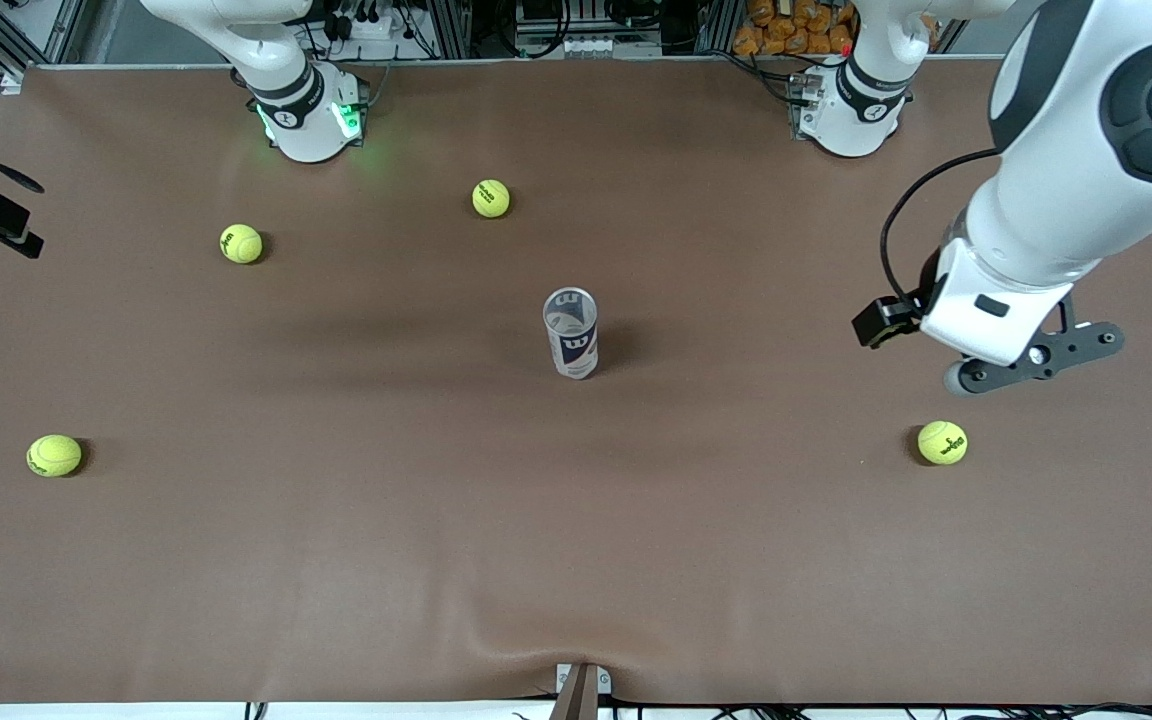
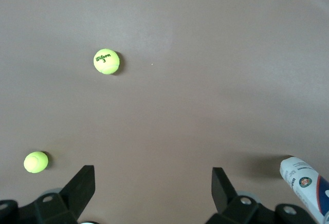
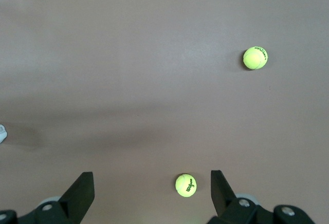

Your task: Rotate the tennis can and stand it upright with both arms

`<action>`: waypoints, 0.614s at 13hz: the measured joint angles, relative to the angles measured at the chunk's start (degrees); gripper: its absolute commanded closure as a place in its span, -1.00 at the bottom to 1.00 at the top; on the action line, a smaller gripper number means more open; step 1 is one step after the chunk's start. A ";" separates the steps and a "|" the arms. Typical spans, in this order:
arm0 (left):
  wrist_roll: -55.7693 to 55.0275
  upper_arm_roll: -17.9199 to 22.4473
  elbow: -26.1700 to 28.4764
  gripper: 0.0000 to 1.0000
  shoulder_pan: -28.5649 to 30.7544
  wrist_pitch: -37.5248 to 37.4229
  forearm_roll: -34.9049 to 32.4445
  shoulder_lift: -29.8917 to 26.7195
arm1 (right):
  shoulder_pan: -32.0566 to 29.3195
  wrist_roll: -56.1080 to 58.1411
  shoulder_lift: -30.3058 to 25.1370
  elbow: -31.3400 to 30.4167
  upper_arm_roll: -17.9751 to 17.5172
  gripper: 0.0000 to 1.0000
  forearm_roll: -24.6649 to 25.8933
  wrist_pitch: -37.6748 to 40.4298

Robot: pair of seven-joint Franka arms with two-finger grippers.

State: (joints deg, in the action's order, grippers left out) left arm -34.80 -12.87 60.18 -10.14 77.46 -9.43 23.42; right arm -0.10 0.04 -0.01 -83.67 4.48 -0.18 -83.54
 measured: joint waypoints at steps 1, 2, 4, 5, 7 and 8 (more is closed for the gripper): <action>1.33 0.00 0.00 -1.00 0.63 0.01 0.33 -0.08 | -0.19 0.00 0.00 0.00 0.06 -1.00 0.00 0.01; 3.12 -0.01 0.12 -1.00 1.40 0.06 0.81 -0.29 | -0.34 0.01 0.00 -0.01 0.11 -1.00 0.00 0.01; 8.15 0.08 2.41 -1.00 3.56 1.61 1.59 -1.96 | -0.40 0.03 0.00 -0.01 0.15 -1.00 0.00 0.01; 10.60 0.13 4.56 -1.00 4.78 2.78 1.98 -3.48 | -0.40 0.03 0.00 -0.02 0.15 -1.00 0.00 0.02; 14.97 0.52 9.63 -1.00 7.58 4.63 4.18 -7.18 | -0.43 0.03 0.00 -0.02 0.17 -1.00 0.01 0.03; 16.82 1.47 11.92 -1.00 8.54 5.36 5.46 -9.01 | -0.49 0.03 0.00 -0.03 0.21 -1.00 0.01 0.08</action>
State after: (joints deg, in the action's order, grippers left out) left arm -17.98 -11.40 72.10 -1.60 82.82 -3.97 14.40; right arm -0.60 0.07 -0.01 -83.70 4.69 -0.17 -83.46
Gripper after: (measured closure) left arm 0.000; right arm 0.000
